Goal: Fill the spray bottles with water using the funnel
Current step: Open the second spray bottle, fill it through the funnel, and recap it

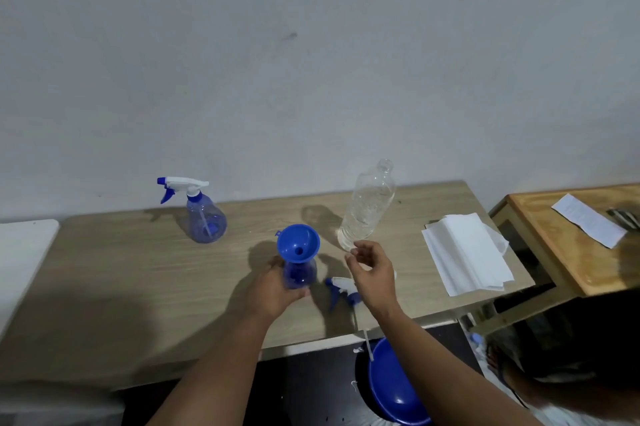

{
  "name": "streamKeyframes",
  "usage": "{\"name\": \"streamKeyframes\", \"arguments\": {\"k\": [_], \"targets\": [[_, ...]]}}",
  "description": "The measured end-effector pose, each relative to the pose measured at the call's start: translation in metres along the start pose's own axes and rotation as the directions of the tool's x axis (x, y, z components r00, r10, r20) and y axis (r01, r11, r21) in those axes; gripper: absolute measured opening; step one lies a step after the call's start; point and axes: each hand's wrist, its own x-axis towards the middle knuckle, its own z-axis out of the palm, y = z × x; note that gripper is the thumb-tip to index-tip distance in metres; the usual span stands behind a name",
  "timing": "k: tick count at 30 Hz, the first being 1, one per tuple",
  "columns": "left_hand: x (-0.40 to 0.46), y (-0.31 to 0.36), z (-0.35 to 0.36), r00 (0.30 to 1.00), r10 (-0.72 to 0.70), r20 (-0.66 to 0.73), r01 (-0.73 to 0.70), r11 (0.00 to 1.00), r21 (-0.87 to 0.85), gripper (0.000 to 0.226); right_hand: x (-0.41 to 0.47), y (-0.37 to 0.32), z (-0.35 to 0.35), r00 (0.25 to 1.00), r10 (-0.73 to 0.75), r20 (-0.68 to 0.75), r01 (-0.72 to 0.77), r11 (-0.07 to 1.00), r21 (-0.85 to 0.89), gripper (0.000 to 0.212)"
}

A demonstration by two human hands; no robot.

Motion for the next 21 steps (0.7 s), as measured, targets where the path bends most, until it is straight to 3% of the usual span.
{"name": "streamKeyframes", "arguments": {"k": [4, 8, 10, 12, 17, 21], "targets": [[-0.017, 0.004, -0.019, 0.999, 0.006, -0.031, -0.006, 1.0, 0.001, 0.092, 0.014, -0.012, -0.022, 0.991, 0.026, -0.131, -0.03, 0.999, -0.028, 0.059], [-0.023, 0.005, -0.034, 0.999, 0.025, -0.042, -0.024, 1.0, 0.008, 0.127, 0.052, -0.034, -0.026, 0.995, -0.029, -0.095, 0.022, 0.997, -0.069, 0.109], [-0.019, 0.007, -0.039, 0.999, -0.033, -0.035, 0.033, 0.999, -0.017, 0.144, 0.071, -0.038, -0.023, 0.999, -0.034, -0.041, 0.03, 0.996, -0.088, 0.121], [-0.012, 0.006, -0.04, 0.997, -0.065, -0.047, 0.063, 0.997, -0.041, 0.151, 0.087, -0.036, -0.02, 0.999, -0.031, 0.007, 0.032, 0.994, -0.106, 0.119], [-0.007, 0.01, -0.047, 0.998, -0.002, -0.063, -0.001, 0.999, -0.043, 0.142, 0.101, -0.027, -0.016, 0.999, -0.026, 0.018, 0.028, 0.992, -0.119, 0.078], [-0.006, 0.018, -0.05, 0.997, 0.02, -0.072, -0.023, 0.999, -0.038, 0.134, 0.103, -0.024, -0.013, 0.996, -0.058, 0.071, 0.061, 0.997, -0.049, 0.089]]}}
